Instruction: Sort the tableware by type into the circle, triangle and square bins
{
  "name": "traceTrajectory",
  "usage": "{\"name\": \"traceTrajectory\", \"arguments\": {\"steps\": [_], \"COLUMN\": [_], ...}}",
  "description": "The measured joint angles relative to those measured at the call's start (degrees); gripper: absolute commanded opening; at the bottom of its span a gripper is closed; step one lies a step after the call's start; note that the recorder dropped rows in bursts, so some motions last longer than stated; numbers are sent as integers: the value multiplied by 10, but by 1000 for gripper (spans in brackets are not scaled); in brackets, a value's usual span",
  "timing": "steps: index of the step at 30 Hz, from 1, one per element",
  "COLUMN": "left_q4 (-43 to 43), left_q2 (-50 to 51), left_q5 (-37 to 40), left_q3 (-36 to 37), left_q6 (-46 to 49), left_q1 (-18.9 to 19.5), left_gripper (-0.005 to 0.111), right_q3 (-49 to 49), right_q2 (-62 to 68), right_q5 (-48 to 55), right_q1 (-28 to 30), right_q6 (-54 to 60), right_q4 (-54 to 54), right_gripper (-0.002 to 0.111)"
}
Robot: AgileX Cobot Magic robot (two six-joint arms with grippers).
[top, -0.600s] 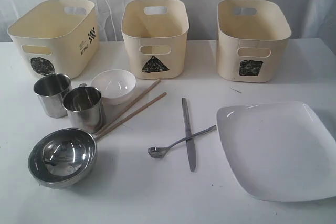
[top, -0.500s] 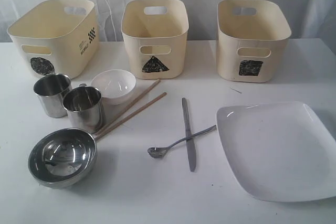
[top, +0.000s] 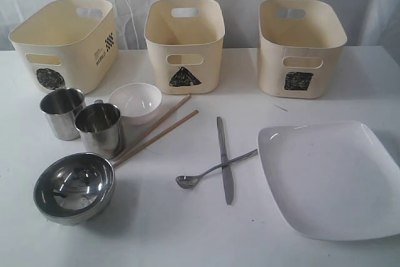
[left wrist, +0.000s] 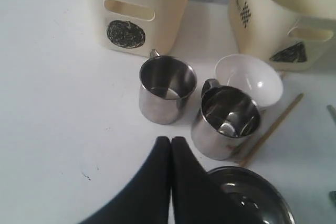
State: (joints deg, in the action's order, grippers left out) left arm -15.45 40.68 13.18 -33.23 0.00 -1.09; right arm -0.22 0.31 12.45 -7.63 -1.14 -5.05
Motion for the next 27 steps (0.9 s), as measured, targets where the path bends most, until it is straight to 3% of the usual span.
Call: {"name": "traceTrajectory", "arguments": {"steps": [2,6,7,10,15,19,27], "left_q4": [1,3,3,16,54,53,48], "left_q2": [89,233,266,372,525,593,675], "left_q5": [2,0,-1,8,98,115,112], "left_q3": [-48,-144,-172,-277,-418,-455,-459], "left_q6": [39,86,92,101,102,95,93], "left_q1": [0,0,0,0,0,-1,-1], "left_gripper": [29,74,79,66,66,66,66], "right_q3": [0,0,0,0,0,0,0], "right_q2": [0,0,0,0,0,0,0], "right_q5": [0,0,0,0,0,0,0], "right_q1": [0,0,0,0,0,0,0], "right_q6": [0,0,0,0,0,0,-1], "right_q4": [0,0,0,0,0,0,0], "right_gripper": [0,0,0,0,0,0,0]}}
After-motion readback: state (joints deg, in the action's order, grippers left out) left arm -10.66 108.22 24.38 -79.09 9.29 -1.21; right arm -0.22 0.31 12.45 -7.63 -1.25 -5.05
